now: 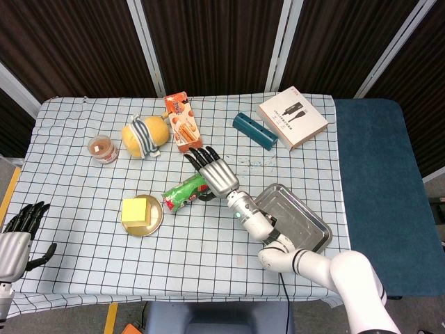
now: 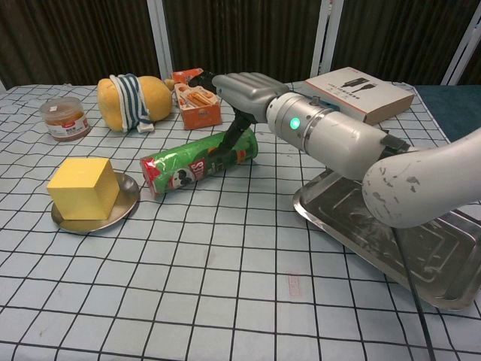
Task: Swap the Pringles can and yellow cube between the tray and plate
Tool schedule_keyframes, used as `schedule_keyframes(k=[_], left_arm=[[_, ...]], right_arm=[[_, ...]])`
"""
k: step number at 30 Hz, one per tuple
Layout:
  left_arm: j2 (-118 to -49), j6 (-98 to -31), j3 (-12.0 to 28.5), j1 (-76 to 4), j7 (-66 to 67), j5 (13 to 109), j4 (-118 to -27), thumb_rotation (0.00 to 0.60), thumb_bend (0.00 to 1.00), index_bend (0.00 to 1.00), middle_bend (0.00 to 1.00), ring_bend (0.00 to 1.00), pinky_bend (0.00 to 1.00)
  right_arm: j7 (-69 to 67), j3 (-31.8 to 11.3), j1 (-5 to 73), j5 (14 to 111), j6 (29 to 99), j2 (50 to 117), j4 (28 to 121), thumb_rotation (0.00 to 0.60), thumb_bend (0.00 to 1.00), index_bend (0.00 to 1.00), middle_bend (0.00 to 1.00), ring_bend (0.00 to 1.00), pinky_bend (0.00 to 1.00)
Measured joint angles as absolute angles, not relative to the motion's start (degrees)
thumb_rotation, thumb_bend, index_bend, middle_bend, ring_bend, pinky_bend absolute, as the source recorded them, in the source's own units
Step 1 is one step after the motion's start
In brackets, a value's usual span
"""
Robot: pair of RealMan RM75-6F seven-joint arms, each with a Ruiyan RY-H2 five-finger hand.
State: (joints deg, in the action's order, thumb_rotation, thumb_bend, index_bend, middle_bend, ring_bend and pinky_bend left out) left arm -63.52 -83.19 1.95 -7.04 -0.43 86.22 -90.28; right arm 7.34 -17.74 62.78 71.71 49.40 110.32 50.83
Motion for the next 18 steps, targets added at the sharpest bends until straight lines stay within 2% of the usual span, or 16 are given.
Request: schedule_keyframes(k=[3, 9, 12, 16, 18], left_arm=[[-63.6, -83.05, 1.88, -7.1, -0.19, 86.26, -90.32, 0.6, 0.36, 0.0, 0.06, 0.0, 0.17], [-63.7, -82.98, 1.63, -7.2, 0.18, 86.81, -90.53, 0.6, 0.36, 0.0, 0.06, 0.0, 0.17], [-63.79, -82.78, 1.44, -7.3, 0.77, 87.04, -90.73, 0.6, 0.36, 0.0, 0.06, 0.0, 0.17], [-63.94, -82.45, 1.1, -7.48, 1.92, 87.52, -91.13, 0.6, 0.36, 0.0, 0.06, 0.0, 0.17], [-64.1, -82.37, 0.96, -7.57, 2.68, 87.8, -91.42, 0.6, 0.36, 0.0, 0.06, 0.0, 0.17]], right_arm=[[8.04, -17.18, 61.12, 71.86, 50.52, 107.84, 55.38, 0.6, 0.18, 0.04, 0.0, 0.0, 0.11], [11.56, -15.27, 55.32, 71.43, 54.68, 99.6, 70.62, 0.6, 0.18, 0.04, 0.0, 0.0, 0.11], [14.01, -13.39, 51.08, 71.08, 57.57, 93.21, 80.69, 0.6, 0.18, 0.03, 0.0, 0.0, 0.11], [16.47, -9.02, 42.75, 72.24, 64.31, 81.31, 93.92, 0.6, 0.14, 0.02, 0.0, 0.0, 0.11], [16.7, -6.86, 38.65, 73.72, 68.46, 76.64, 97.09, 0.6, 0.14, 0.01, 0.0, 0.0, 0.11]])
